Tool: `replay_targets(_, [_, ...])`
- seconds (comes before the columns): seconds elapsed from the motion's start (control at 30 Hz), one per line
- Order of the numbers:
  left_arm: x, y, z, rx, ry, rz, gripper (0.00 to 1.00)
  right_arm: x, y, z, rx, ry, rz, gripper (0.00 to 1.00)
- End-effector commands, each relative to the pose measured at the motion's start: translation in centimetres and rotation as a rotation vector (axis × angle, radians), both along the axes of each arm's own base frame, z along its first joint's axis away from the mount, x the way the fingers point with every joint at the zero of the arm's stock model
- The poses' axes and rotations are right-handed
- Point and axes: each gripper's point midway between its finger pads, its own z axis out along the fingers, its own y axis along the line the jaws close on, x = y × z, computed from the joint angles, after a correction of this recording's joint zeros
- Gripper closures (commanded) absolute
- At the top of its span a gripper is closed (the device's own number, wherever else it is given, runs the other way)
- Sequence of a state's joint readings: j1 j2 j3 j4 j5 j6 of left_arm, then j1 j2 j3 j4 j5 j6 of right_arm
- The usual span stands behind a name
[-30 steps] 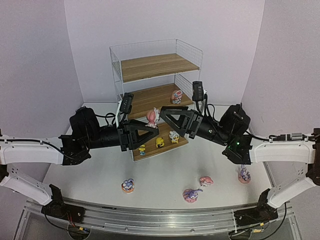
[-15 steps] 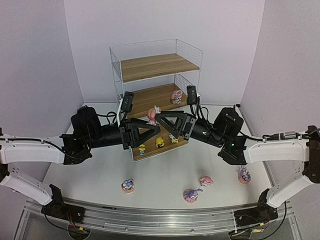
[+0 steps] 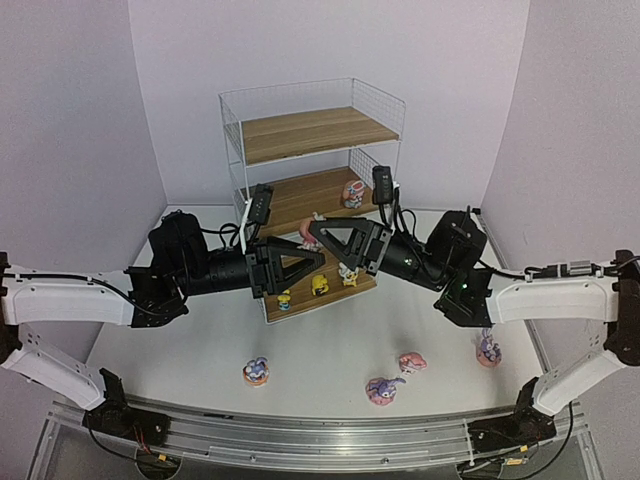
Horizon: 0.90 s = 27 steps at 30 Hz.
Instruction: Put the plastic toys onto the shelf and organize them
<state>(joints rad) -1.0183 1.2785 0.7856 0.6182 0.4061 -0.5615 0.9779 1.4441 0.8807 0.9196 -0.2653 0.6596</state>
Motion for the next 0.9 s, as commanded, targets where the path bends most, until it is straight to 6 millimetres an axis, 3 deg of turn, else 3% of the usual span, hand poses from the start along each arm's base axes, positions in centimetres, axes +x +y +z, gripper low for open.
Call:
replay_targets(0.0, [0.07, 0.01, 3.02, -0.052, -0.061, 0.013, 1.0, -0.28, 0.44, 2.09, 0.047, -0.015, 0.023, 0.21])
replay_targets(0.27, [0.26, 0.12, 2.91, -0.042, -0.056, 0.027, 1.0, -0.53, 0.63, 1.68, 0.017, -0.003, 0.038, 0.35])
replay_targets(0.6, [0.22, 0.66, 3.12, -0.056, -0.056, 0.043, 1.0, -0.77, 0.65, 1.15, 0.001, 0.028, 0.058, 0.33])
replay_targets(0.67, [0.25, 0.71, 3.18, -0.057, -0.057, 0.046, 1.0, -0.83, 0.64, 1.25, 0.002, 0.026, 0.06, 0.39])
replay_targets(0.8, [0.37, 0.62, 2.94, -0.051, -0.053, 0.049, 1.0, -0.89, 0.53, 1.45, 0.003, 0.024, 0.058, 0.65])
replay_targets(0.87, [0.24, 0.57, 2.86, -0.046, -0.056, 0.041, 1.0, -0.89, 0.3, 1.53, 0.001, 0.016, 0.047, 0.72])
